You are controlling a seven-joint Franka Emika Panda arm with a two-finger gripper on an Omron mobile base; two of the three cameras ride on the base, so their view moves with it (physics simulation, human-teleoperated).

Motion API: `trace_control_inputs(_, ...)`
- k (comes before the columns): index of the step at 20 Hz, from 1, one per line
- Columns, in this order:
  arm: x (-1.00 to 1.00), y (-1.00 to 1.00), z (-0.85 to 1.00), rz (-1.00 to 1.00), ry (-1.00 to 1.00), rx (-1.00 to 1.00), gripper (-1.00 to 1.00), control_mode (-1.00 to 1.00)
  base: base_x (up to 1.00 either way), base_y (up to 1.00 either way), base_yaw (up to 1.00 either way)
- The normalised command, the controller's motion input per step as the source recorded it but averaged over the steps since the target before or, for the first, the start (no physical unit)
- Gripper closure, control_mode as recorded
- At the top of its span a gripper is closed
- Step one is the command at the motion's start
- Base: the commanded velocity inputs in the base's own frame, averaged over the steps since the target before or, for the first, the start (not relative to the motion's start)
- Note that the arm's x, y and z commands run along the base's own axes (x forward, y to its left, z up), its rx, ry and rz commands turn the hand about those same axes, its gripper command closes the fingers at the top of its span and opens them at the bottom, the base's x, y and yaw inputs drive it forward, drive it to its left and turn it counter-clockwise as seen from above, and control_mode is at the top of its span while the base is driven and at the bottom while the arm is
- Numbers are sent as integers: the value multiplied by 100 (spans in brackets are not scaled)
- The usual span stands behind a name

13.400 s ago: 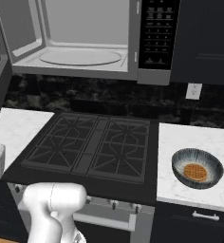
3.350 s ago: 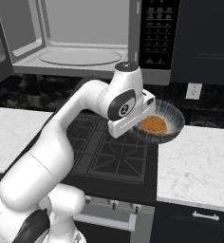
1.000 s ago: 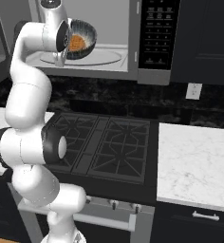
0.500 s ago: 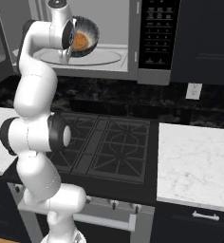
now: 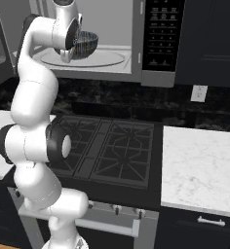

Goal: Open the microwave, place the bowl with waffle inside the microwave, then close the microwave door and turn it on.

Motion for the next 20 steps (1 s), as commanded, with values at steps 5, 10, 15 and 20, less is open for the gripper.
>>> trace_control_inputs(5,-84,-31,2,0,-15,6,-100,-100,0,0,0)
trace_control_inputs(10,-100,-4,18,1,-3,0,-100,-100,0,0,0)
trace_control_inputs(15,-100,0,12,9,-2,-7,-100,-100,0,0,0)
trace_control_inputs(20,-100,7,-6,14,-1,-7,-100,-100,0,0,0)
